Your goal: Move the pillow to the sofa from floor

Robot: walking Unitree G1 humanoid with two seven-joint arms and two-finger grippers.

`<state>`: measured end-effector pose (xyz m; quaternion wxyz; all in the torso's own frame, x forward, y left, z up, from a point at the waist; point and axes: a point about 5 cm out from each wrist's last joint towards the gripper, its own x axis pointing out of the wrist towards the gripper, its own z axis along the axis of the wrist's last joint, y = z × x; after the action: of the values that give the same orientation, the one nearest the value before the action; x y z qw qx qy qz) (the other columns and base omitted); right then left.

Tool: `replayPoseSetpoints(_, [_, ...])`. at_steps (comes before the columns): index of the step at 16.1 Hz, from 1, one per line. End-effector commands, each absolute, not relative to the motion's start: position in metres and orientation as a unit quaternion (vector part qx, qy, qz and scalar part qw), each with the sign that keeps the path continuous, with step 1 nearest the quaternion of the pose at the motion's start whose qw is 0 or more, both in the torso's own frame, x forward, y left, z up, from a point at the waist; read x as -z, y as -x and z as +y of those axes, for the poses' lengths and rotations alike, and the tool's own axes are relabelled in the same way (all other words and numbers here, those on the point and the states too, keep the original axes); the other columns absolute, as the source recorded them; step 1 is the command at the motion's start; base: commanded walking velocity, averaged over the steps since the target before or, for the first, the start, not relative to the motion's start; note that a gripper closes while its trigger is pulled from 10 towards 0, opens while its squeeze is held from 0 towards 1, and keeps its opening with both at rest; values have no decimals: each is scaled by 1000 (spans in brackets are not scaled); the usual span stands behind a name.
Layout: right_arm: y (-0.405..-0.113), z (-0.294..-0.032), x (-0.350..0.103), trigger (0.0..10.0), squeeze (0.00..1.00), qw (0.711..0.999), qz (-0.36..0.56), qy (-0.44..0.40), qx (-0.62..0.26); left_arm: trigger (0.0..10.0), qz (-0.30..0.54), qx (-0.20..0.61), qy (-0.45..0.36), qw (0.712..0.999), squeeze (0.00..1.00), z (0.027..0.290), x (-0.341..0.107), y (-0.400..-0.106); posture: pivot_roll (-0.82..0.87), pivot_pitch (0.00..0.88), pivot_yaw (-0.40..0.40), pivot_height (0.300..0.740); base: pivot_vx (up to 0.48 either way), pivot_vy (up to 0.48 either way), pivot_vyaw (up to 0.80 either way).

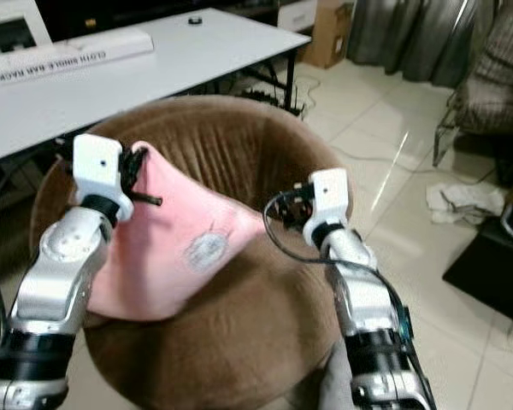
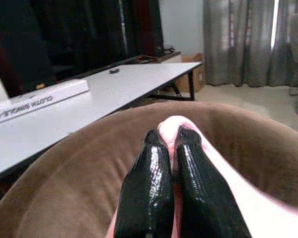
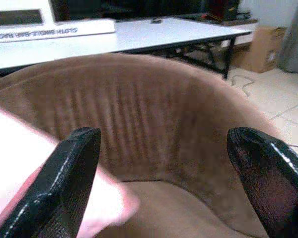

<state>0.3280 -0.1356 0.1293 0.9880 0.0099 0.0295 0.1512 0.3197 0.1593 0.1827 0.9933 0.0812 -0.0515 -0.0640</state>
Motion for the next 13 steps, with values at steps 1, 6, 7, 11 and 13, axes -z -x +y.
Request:
replayPoseSetpoints(1, [-328, -126, -133, 10000, 0, 986, 31, -10, -166, 10000, -69, 57, -83, 993, 0, 167, -188, -318, 163, 0, 13, 740, 0, 0, 0])
replayPoseSetpoints(6, [-328, -129, -133, 10000, 0, 984, 41, 3, -172, 10000, -46, 78, -120, 989, 0, 161, -183, -323, 162, 0, 14, 740, 0, 0, 0])
replayPoseSetpoints(7, [-328, -129, -133, 10000, 0, 984, 42, 4, -172, 10000, -46, 81, -121, 988, 0, 160, -183, -324, 162, 0, 14, 740, 0, 0, 0])
replayPoseSetpoints(11, [-330, -131, -142, 10000, 0, 980, 33, 28, -192, 10000, -58, 117, -129, 983, 0, 148, -190, -333, 158, 0, 4, 740, 0, 0, 0])
replayPoseSetpoints(13, [-326, -128, -144, 10000, 0, 966, 49, 29, -253, 10000, -63, 147, -128, 979, 0, 144, -193, -339, 154, 0, 2, 740, 0, 0, 0])
